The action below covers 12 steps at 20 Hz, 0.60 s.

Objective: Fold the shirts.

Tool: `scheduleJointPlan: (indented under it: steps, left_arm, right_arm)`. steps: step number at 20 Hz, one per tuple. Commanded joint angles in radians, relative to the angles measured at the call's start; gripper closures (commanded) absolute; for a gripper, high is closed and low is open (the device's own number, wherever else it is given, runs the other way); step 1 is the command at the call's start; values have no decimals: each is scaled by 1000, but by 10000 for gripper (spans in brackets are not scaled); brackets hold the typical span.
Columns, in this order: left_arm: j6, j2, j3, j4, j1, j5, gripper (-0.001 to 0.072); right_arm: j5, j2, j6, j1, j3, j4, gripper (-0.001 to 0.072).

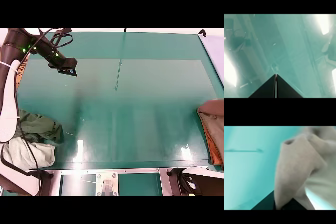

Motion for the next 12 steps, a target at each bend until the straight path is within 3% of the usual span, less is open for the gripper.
scheduleJointPlan:
  steps: [1,7,8,10,12]
  left_arm:
    - [1,0,0,-3,0,-2,684]
    - [0,0,-1,-5,0,-15,684]
    - [0,0,-1,-5,0,-15,684]
    - [0,0,-1,-5,0,-16,684]
    - [0,0,0,-5,1,-22,684]
  right_arm:
    - [106,28,48,-37,-28,-250,694]
    - [108,70,55,-37,-359,-498,692]
    - [108,74,74,-38,-425,-552,586]
    - [107,72,75,-37,-513,-643,146]
    - [107,60,111,-35,-518,-644,133]
